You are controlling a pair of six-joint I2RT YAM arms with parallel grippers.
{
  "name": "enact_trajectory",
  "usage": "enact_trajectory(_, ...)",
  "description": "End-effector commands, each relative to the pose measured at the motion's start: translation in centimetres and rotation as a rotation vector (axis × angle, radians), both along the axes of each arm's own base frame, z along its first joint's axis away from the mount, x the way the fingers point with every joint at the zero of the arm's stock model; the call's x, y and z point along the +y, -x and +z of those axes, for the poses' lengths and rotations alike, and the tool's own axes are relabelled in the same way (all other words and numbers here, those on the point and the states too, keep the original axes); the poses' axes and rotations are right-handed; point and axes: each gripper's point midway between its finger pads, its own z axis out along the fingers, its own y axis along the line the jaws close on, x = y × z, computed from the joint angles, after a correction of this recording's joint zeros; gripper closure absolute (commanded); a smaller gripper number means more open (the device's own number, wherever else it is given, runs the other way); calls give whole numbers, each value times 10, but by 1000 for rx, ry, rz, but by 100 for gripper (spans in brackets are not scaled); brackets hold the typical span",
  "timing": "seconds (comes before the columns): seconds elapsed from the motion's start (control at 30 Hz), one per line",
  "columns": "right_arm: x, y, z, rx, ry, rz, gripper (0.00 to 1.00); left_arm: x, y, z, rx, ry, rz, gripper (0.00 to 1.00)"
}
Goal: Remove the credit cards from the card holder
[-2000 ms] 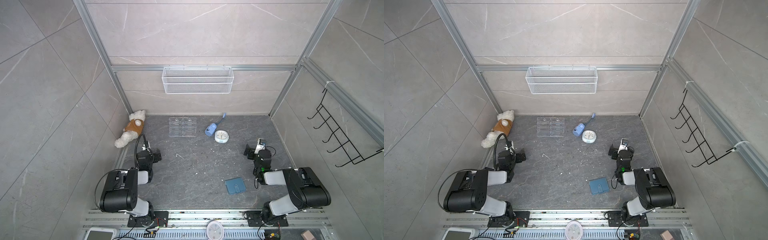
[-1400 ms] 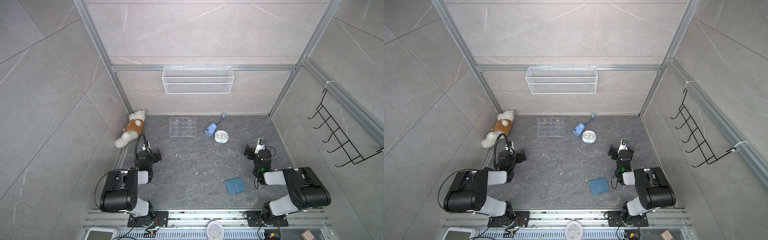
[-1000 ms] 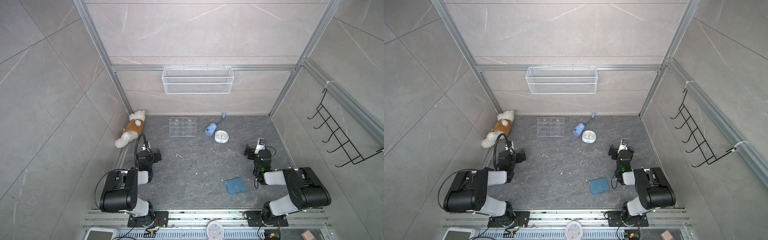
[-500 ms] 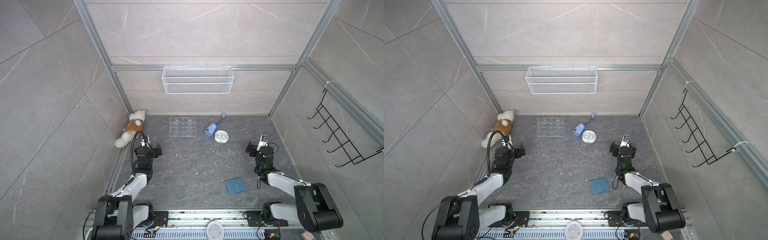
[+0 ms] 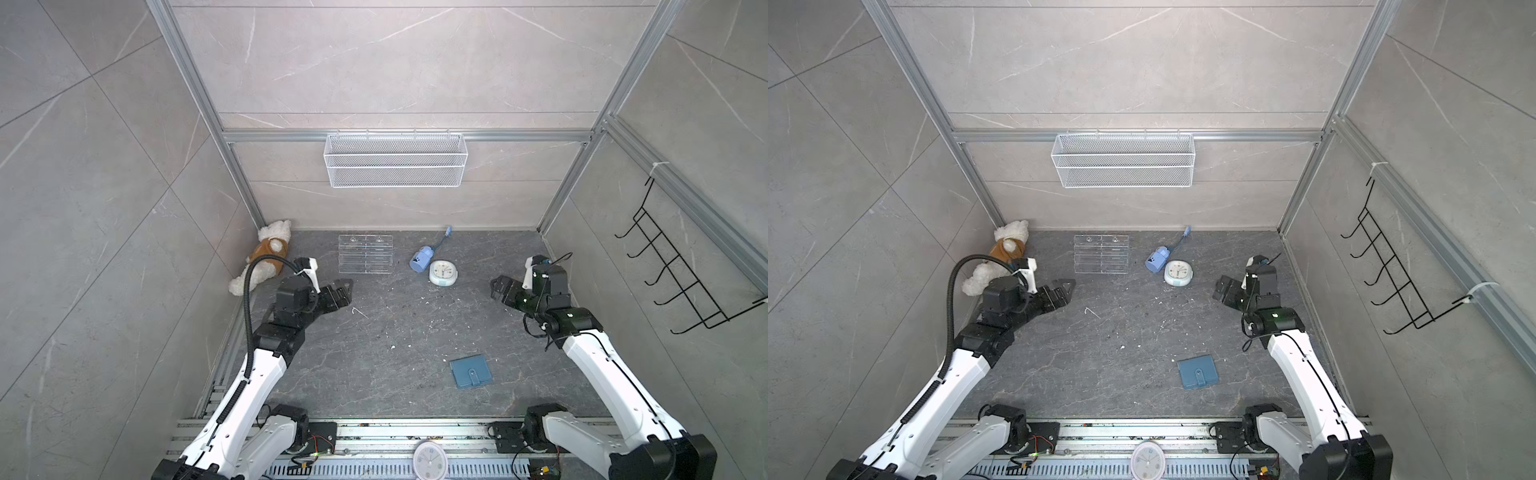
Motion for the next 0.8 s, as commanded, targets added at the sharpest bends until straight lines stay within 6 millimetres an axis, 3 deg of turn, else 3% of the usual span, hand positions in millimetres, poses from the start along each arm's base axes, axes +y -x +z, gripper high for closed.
enact_trajectory(0.0,22,67,-14,207,-166,45,0,-32,34,-11,114,78,-111,0)
enact_trajectory(0.13,23,109,-21,249,-215,41,0,-61,54,-24,155,105,-199,0)
enact_trajectory(0.3,23,144,-47,325,-249,18,1,-89,66,-36,165,105,-280,0)
enact_trajectory(0.53,35,172,-91,421,-358,8,7,-145,82,-45,177,97,-437,1)
enact_trajectory(0.77,41,178,-116,448,-411,7,20,-200,90,-70,273,134,-574,7)
